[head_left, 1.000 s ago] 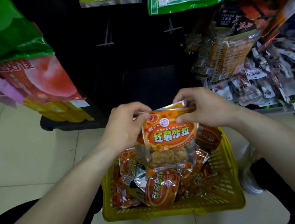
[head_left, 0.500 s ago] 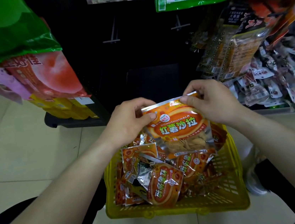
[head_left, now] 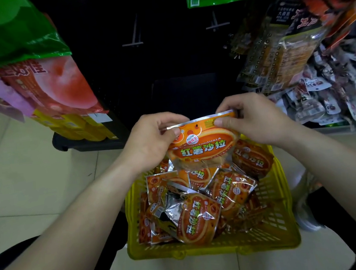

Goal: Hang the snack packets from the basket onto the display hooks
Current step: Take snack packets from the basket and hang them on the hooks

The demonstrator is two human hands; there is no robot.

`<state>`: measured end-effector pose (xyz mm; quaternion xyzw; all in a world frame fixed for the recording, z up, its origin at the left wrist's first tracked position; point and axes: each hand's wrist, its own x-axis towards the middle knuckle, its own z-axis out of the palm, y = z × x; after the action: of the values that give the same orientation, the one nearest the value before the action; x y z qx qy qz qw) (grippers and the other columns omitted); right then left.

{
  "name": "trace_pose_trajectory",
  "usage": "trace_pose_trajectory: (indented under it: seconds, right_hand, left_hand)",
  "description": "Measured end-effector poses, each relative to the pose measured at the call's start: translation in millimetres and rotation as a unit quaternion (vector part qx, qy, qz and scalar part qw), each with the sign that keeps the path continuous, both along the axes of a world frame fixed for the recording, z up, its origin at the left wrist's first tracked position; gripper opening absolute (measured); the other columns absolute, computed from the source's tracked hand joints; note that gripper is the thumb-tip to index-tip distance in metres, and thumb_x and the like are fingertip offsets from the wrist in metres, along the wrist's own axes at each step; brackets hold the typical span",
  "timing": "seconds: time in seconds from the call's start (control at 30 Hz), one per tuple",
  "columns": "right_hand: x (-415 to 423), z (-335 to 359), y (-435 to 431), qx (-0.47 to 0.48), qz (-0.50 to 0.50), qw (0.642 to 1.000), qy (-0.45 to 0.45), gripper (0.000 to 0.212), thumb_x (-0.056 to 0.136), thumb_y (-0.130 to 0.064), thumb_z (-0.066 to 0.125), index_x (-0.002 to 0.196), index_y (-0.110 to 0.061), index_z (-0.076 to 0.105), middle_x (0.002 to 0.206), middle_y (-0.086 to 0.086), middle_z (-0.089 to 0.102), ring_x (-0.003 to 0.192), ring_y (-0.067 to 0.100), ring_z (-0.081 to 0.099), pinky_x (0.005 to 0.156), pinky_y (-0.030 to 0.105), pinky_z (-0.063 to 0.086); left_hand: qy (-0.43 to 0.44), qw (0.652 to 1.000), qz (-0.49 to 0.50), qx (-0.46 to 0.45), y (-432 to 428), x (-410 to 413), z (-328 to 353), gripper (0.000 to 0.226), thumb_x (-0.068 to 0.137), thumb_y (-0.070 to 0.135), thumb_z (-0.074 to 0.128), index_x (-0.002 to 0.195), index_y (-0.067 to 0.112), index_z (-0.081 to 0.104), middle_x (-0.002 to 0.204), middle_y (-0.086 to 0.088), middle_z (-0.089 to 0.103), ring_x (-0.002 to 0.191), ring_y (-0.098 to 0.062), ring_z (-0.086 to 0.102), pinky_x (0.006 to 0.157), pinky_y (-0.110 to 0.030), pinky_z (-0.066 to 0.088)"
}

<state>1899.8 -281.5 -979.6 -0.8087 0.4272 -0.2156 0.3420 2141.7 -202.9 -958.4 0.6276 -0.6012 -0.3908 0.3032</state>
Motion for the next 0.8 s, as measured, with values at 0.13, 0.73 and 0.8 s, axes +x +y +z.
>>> trace_pose_trajectory:
  seconds: [0.13,0.73,0.8]
  right_hand:
    - [1.4,0.3,-0.2,-0.013,-0.019,1.0,0.002,0.012,0.088,-0.045,0.068,0.08,-0.038,0.065,0.078,-0.033,0.062,0.068,-0.008,0.06,0.05,0.008,0.037]
    - [19.8,8.6,12.5,0.017,0.068,0.99,0.121,0.005,0.089,-0.043,0.066,0.091,-0.039,0.063,0.08,-0.018,0.068,0.075,-0.004,0.063,0.067,0.029,0.053]
    - [23.9,9.4,16.1,0.015,0.072,0.989,0.132,0.007,0.089,-0.044,0.066,0.092,-0.039,0.062,0.08,-0.018,0.068,0.076,-0.004,0.063,0.067,0.031,0.054]
  left_hand:
    - [0.001,1.0,0.014,-0.012,-0.4,0.3,0.5,0.027,0.098,0.017,0.061,0.106,0.042,0.065,0.104,0.023,0.064,0.103,0.0,0.062,0.073,-0.014,0.053]
    - [-0.034,0.998,0.018,-0.051,4.0,-7.2,-7.2,0.023,0.094,0.016,0.067,0.108,0.033,0.075,0.095,0.027,0.066,0.095,0.009,0.063,0.073,-0.013,0.054]
    - [-0.035,0.998,0.02,-0.051,5.0,-8.5,-8.1,0.022,0.093,0.017,0.068,0.107,0.033,0.075,0.095,0.026,0.067,0.096,0.008,0.064,0.075,-0.013,0.055]
